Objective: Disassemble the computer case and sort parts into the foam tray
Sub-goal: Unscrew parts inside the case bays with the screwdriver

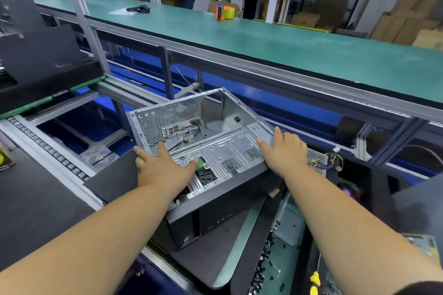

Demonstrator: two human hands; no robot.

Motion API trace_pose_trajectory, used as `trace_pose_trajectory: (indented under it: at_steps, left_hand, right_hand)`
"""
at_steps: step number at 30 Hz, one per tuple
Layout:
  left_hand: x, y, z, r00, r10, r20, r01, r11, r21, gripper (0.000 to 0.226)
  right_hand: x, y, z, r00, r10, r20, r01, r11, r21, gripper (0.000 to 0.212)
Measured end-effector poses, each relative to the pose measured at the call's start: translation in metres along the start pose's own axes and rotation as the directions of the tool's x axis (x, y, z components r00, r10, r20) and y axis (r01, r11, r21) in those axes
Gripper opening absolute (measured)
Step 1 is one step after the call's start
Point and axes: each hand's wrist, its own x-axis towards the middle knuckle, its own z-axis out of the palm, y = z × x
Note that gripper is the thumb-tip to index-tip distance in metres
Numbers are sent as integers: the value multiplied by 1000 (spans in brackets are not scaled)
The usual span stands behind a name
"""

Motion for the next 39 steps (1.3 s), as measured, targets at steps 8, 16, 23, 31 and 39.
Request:
trace_pose_trajectory:
  at_steps: [8,16,23,31,39]
  left_hand:
    - [30,-11,-6,996,79,51,-84,991,101,119]
    - [62,-24,-11,981,178,82,-187,973,132,121]
    - [95,-39,-22,938,316,146,-331,938,99,119]
    - [131,-47,-30,847,479,229,-510,854,100,119]
    - [170,-55,-43,768,571,291,-614,785,80,127]
  right_hand:
    - [-6,-20,4,996,93,-4,-93,996,3,87]
    - [-16,-44,5,979,204,-26,-204,978,-36,86]
    - [-30,-69,8,946,325,-17,-325,945,-29,85]
    - [-62,-94,12,864,503,-18,-503,865,0,89]
    - [-98,-134,4,840,542,2,-542,840,-4,104]
